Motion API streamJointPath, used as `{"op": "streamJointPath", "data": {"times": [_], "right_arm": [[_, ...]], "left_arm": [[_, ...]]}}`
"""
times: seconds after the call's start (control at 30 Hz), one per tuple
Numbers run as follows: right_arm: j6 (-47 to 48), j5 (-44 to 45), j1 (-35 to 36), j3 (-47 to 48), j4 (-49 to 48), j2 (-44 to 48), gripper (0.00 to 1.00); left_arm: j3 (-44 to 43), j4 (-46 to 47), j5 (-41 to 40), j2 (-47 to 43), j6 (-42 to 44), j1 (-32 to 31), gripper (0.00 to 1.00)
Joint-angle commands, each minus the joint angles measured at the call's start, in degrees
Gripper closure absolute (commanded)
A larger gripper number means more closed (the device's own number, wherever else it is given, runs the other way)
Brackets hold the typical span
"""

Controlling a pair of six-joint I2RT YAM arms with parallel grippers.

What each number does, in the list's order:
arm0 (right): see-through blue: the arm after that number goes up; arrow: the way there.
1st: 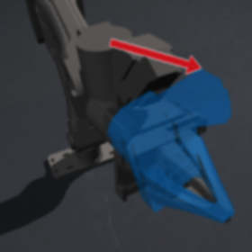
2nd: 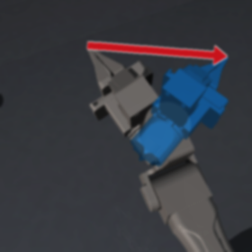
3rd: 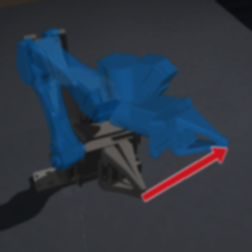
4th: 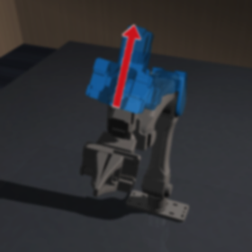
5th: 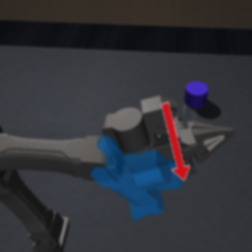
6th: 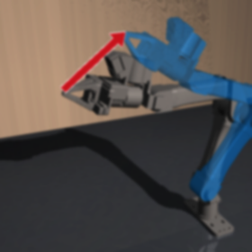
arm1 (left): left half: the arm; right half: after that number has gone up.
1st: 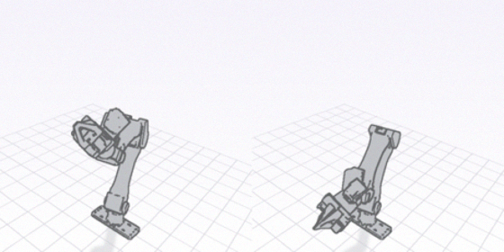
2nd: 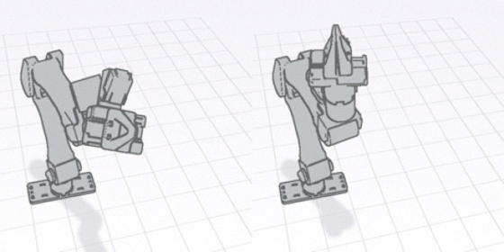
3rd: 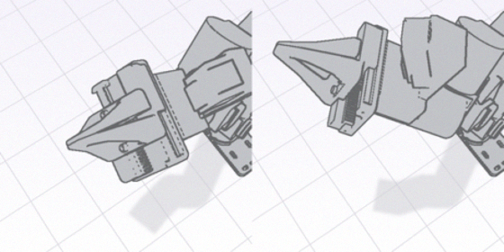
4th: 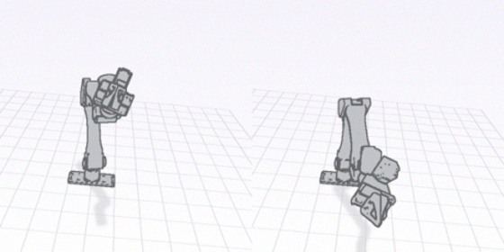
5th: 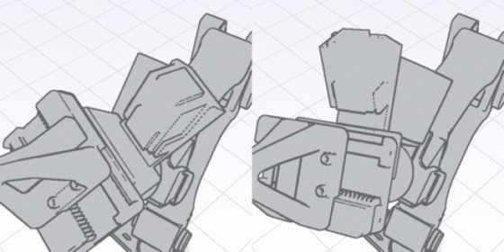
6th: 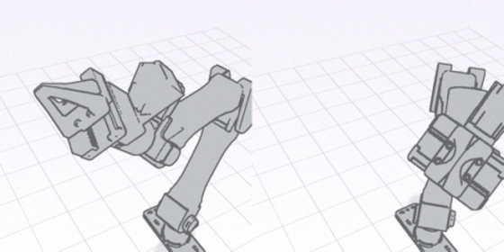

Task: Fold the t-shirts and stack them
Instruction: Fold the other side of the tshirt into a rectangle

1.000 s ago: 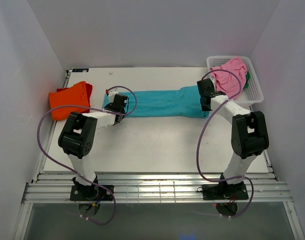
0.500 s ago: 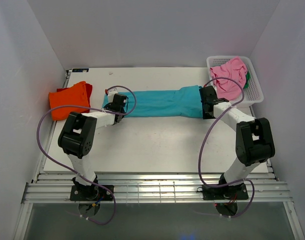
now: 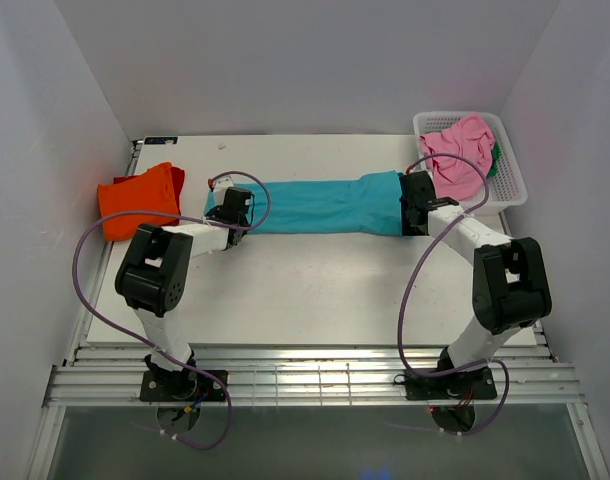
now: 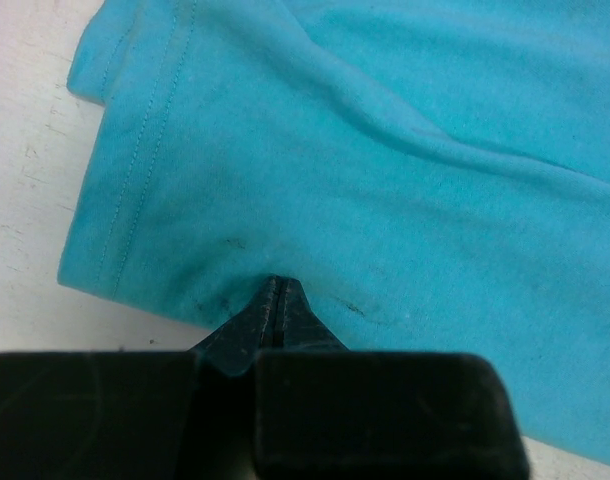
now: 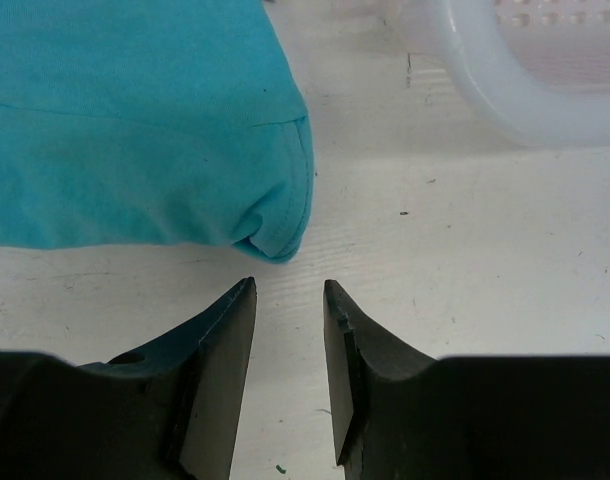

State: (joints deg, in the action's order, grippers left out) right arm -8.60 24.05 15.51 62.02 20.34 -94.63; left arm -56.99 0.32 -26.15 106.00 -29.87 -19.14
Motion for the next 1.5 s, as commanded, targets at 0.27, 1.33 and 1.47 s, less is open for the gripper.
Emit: {"op": "streamJointPath", "data": {"times": [0.27, 1.33, 1.47], "right_arm": [[-0.4, -0.6, 0.2, 1.4, -3.2, -5.0, 0.60], [2.1, 3.6, 0.2, 1.3, -7.8, -8.3, 0.92], [3.0, 7.1, 0.1, 1.7, -7.8, -8.4, 0.92]], "left_arm": [[2.4, -3.5, 0.4, -1.6, 0.2, 2.0, 0.99], [2.2, -7.0, 0.4, -3.8, -0.2, 5.0, 0.99], [1.9, -7.8, 1.0, -3.6, -0.1, 6.7, 0.99]]}}
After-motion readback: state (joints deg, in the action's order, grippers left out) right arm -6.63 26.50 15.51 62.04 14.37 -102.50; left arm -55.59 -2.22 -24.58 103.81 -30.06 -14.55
